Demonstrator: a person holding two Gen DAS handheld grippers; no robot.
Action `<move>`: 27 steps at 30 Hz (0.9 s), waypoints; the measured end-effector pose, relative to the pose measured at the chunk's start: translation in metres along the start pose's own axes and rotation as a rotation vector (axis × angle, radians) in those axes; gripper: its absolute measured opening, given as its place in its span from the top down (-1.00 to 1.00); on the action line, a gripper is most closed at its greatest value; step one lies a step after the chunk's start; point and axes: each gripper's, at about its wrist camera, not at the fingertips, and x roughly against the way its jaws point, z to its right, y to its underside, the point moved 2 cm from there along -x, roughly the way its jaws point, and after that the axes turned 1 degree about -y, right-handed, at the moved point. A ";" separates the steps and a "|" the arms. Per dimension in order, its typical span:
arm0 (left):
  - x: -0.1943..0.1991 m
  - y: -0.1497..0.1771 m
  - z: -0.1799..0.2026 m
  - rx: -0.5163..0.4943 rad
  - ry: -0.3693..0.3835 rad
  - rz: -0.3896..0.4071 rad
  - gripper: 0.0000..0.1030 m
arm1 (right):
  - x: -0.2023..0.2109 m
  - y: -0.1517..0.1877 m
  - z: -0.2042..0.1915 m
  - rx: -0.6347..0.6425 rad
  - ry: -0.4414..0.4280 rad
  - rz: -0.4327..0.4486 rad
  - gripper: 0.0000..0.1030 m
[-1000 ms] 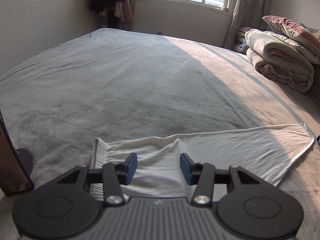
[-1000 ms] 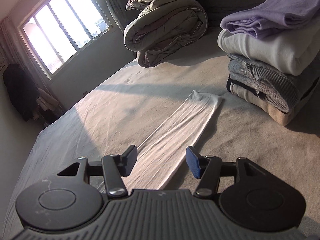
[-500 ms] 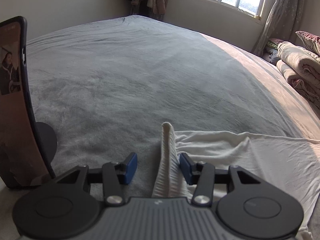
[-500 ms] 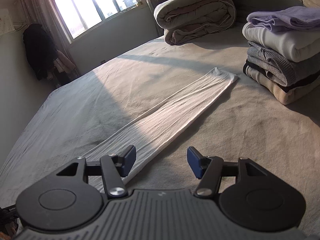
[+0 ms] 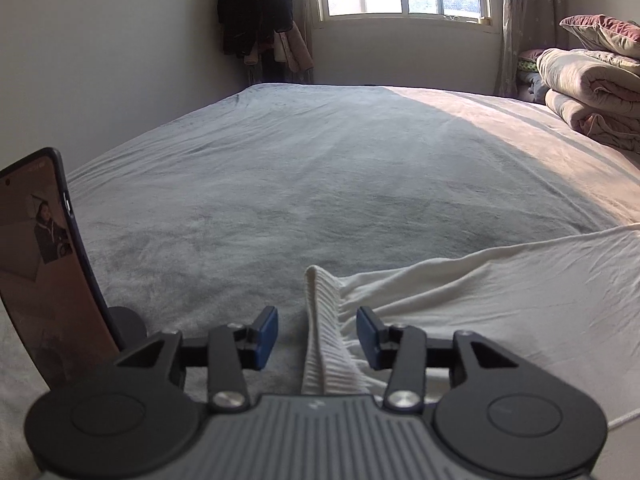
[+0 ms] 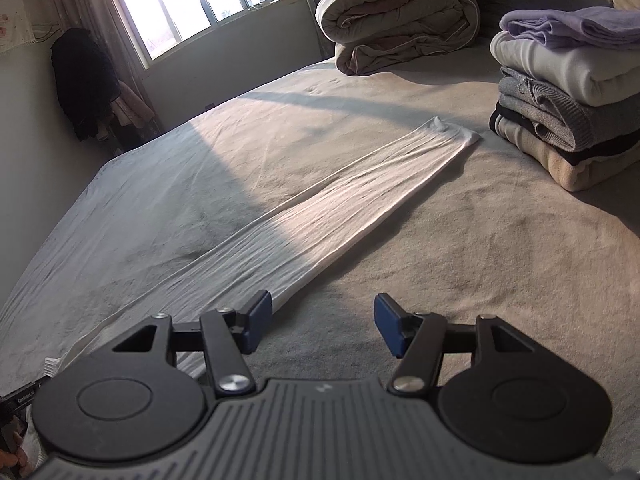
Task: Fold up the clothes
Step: 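Grasp the waistband with the left gripper and pull it straight, then open both grippers and move back from the pants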
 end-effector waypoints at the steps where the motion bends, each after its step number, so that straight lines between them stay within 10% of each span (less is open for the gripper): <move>1: 0.006 0.001 -0.001 0.007 0.016 0.007 0.07 | 0.000 0.002 -0.002 0.009 -0.004 -0.004 -0.21; 16: 0.029 0.055 -0.021 0.018 0.161 -0.007 -0.24 | 0.027 0.101 -0.060 0.390 -0.151 -0.043 -0.47; 27: 0.047 0.059 -0.046 0.111 0.174 -0.045 -0.37 | 0.089 0.126 -0.002 0.496 -0.085 0.038 -0.91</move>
